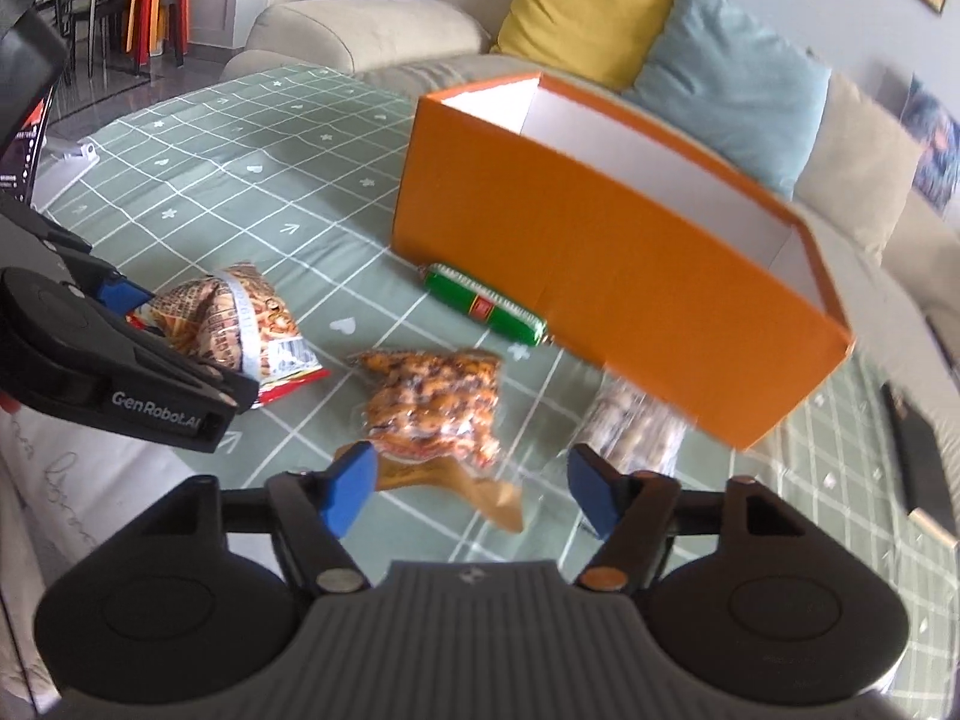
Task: Organize snacks
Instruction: 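Grasp the red-and-white chip bag with the left gripper while the right gripper grasps the peanut pack, then carry both bags over the orange box and open both grippers to drop them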
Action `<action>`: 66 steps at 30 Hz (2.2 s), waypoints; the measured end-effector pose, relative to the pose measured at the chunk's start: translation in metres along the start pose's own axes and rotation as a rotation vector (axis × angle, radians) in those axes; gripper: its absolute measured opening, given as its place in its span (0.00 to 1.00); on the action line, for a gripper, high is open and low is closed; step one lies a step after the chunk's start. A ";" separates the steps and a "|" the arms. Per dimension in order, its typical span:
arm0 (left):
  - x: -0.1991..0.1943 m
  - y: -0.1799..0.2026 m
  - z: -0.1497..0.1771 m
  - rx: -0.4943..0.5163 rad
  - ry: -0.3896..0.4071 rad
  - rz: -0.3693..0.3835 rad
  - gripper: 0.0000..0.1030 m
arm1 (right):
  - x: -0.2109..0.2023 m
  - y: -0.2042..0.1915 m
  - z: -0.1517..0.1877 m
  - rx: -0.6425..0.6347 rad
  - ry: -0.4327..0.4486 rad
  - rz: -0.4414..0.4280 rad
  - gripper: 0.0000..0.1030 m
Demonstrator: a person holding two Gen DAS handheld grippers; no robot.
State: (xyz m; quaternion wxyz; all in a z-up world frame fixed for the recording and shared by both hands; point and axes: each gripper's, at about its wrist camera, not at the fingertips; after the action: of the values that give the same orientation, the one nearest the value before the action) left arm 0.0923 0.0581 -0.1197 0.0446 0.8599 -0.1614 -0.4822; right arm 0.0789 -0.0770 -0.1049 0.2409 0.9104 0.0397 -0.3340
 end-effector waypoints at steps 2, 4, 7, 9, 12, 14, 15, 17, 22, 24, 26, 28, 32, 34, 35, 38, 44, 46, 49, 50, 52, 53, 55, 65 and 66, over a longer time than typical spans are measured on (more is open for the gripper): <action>0.000 -0.002 0.000 -0.003 0.003 -0.002 0.71 | 0.002 -0.001 -0.002 -0.006 0.015 -0.010 0.70; 0.000 -0.004 -0.001 -0.007 0.006 -0.002 0.71 | 0.005 -0.003 -0.005 -0.013 0.023 -0.038 0.72; -0.001 -0.008 -0.001 -0.015 0.010 0.005 0.71 | 0.013 -0.012 -0.008 -0.047 0.028 -0.078 0.72; -0.001 -0.009 -0.001 -0.018 0.013 0.008 0.70 | 0.019 -0.018 -0.008 -0.067 0.025 -0.099 0.72; -0.001 -0.011 -0.001 -0.023 0.016 0.014 0.71 | 0.029 -0.025 -0.009 -0.076 0.012 -0.123 0.72; -0.001 -0.011 -0.001 -0.021 0.016 0.015 0.71 | 0.038 -0.027 -0.011 -0.073 -0.004 -0.108 0.72; -0.001 -0.011 -0.001 -0.021 0.017 0.015 0.71 | 0.042 -0.025 -0.012 -0.060 -0.014 -0.110 0.72; 0.000 -0.012 -0.002 -0.031 0.022 0.017 0.71 | 0.052 -0.023 -0.014 -0.024 -0.047 -0.127 0.72; 0.003 -0.015 -0.002 -0.046 0.016 0.035 0.70 | 0.071 -0.017 -0.015 0.062 -0.111 -0.160 0.76; 0.004 -0.016 -0.002 -0.052 0.009 0.039 0.70 | 0.077 -0.013 -0.014 0.103 -0.127 -0.178 0.77; 0.006 -0.017 -0.002 -0.057 0.001 0.038 0.70 | 0.080 -0.009 -0.012 0.145 -0.140 -0.197 0.78; 0.007 -0.018 -0.002 -0.058 0.000 0.037 0.70 | 0.079 -0.010 -0.011 0.133 -0.128 -0.192 0.75; 0.009 -0.018 -0.006 -0.072 0.004 0.036 0.70 | 0.075 -0.011 -0.010 0.132 -0.117 -0.195 0.71; 0.010 -0.021 -0.008 -0.088 0.016 0.039 0.70 | 0.075 -0.010 -0.010 0.133 -0.113 -0.194 0.69; 0.010 -0.022 -0.009 -0.095 0.024 0.041 0.71 | 0.074 -0.010 -0.010 0.132 -0.112 -0.193 0.68; 0.012 -0.023 -0.013 -0.096 0.029 0.045 0.69 | 0.073 -0.009 -0.010 0.129 -0.113 -0.189 0.66; 0.010 -0.020 -0.012 -0.088 0.058 0.054 0.54 | 0.069 -0.010 -0.012 0.110 -0.112 -0.176 0.63; 0.008 -0.019 -0.012 -0.086 0.064 0.048 0.52 | 0.067 -0.007 -0.012 0.127 -0.114 -0.186 0.62; 0.003 -0.020 -0.011 -0.099 0.078 0.044 0.50 | 0.063 -0.003 -0.011 0.140 -0.110 -0.186 0.62; 0.001 -0.021 -0.011 -0.103 0.085 0.045 0.50 | 0.062 -0.002 -0.011 0.144 -0.109 -0.183 0.62; -0.006 -0.020 -0.012 -0.110 0.103 0.048 0.50 | 0.058 0.003 -0.012 0.159 -0.100 -0.180 0.62; -0.009 -0.019 -0.013 -0.108 0.115 0.049 0.49 | 0.056 0.006 -0.013 0.168 -0.093 -0.181 0.62; -0.016 -0.017 -0.015 -0.102 0.137 0.047 0.49 | 0.050 0.011 -0.014 0.178 -0.076 -0.182 0.62; -0.048 0.008 -0.036 -0.047 0.226 0.058 0.48 | 0.018 0.041 -0.028 0.201 0.032 -0.162 0.62; -0.050 0.011 -0.040 -0.038 0.231 0.059 0.48 | 0.016 0.045 -0.031 0.201 0.043 -0.157 0.62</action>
State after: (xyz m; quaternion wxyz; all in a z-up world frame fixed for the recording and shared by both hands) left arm 0.0999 0.0604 -0.0553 0.0935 0.9037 -0.1711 -0.3813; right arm 0.1194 -0.1038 -0.0760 0.1207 0.9310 0.0823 -0.3345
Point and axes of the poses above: each gripper's, at about its wrist camera, not at the fingertips, and x roughly the way its jaws point, y to its right, z to its underside, and after that the axes turned 15 degrees about z, right-handed
